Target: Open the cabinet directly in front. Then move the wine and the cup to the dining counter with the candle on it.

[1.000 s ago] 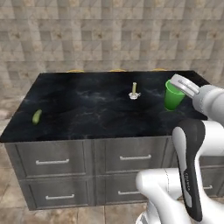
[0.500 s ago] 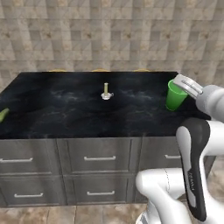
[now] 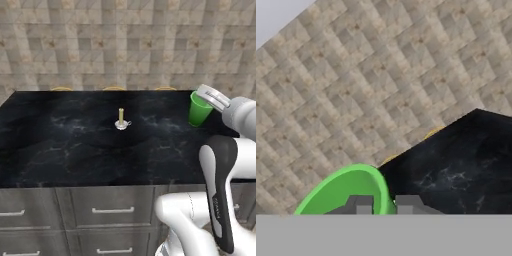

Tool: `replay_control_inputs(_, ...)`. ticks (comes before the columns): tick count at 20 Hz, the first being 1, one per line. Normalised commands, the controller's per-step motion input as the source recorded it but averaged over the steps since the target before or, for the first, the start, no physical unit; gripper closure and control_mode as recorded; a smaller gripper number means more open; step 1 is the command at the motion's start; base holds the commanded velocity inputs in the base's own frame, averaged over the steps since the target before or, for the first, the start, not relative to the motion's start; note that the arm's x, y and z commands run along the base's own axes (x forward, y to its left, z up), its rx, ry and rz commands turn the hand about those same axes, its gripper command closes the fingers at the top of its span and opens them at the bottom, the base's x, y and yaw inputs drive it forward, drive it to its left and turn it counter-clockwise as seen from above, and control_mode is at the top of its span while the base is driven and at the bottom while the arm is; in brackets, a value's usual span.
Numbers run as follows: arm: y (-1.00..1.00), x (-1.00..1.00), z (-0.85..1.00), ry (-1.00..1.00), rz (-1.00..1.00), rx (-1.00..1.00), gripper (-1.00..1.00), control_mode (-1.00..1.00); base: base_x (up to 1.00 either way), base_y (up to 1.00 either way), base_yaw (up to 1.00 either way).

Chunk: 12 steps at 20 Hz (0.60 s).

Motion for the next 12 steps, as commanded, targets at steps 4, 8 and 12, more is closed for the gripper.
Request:
replay_control_inputs(4, 0.0, 0.0, 0.0, 0.0, 0.0, 0.0, 1.0, 1.0, 0.63, -0.33, 0.0)
replay_control_inputs(8, -0.31, 0.19, -0.18, 0.25, 0.03, 0.19, 1.0, -1.0, 0.0, 0.0, 0.0)
replay_control_inputs(12, -0.11, 0.14, -0.23, 0.29, 0.2, 0.19, 1.0, -1.0, 0.0, 0.0, 0.0)
